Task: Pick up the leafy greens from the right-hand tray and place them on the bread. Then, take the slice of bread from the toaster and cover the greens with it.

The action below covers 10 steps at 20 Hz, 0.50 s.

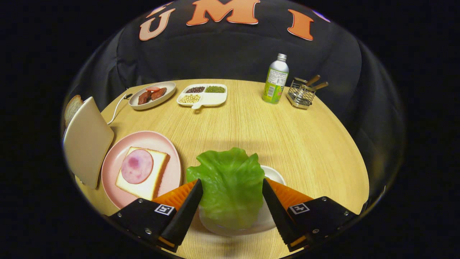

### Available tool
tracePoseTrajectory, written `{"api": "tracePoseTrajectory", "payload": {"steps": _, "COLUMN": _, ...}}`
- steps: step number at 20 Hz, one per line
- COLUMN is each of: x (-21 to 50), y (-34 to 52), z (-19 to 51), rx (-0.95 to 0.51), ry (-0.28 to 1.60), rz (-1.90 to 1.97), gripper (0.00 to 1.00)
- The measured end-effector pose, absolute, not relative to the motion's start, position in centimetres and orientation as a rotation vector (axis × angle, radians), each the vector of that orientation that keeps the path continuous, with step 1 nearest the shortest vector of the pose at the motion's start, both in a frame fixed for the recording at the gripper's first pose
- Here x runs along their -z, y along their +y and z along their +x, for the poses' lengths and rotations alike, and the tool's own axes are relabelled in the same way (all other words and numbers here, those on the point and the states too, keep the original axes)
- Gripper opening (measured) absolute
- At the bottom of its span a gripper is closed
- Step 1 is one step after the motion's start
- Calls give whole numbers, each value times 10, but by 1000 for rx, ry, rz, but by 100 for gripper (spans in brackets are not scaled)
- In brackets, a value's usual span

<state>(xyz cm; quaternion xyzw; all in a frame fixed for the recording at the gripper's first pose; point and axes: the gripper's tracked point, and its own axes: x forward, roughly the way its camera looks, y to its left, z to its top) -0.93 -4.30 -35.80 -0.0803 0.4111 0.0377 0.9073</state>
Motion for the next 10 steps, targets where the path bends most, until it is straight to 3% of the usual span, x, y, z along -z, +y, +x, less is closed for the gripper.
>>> {"api": "tracePoseTrajectory", "payload": {"steps": 6, "x": 369, "y": -45, "z": -14, "rx": -69, "ry": 887, "rz": -97, "gripper": 88}}
{"api": "tracePoseTrajectory", "payload": {"steps": 10, "x": 375, "y": -47, "z": -21, "rx": -61, "ry": 907, "rz": -92, "gripper": 64}}
